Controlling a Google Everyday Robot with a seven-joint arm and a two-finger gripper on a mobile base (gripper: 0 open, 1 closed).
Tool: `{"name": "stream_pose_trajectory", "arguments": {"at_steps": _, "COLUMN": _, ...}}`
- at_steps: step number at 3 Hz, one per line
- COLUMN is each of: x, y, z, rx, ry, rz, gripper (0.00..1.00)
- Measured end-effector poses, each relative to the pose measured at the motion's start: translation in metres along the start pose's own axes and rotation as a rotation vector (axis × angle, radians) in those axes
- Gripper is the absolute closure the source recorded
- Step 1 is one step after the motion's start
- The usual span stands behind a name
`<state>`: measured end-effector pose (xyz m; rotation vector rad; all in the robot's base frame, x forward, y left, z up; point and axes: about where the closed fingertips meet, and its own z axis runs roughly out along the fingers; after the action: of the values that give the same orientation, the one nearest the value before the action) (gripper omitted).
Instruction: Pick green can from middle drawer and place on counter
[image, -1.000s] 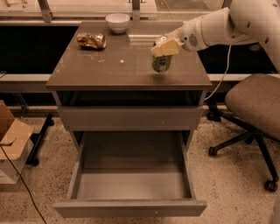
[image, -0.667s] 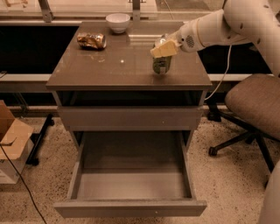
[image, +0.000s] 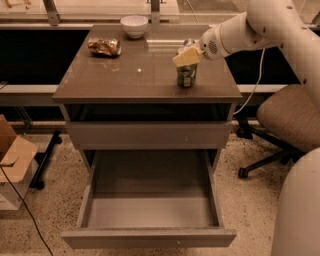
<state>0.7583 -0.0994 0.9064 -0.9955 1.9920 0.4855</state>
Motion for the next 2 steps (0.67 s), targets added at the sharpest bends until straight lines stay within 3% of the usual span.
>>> {"name": "stream_pose_trajectory", "arguments": {"at_steps": 1, "x": 0.0007, "y": 0.0005, "z": 0.0031, "rx": -0.003, "ry": 0.004, "rz": 0.003, "gripper": 0.11}}
{"name": "stream_pose_trajectory", "arguments": {"at_steps": 2, "x": 0.0011, "y": 0.0017, "z": 0.0057, "rx": -0.007, "ry": 0.005, "rz": 0.003, "gripper": 0.0}}
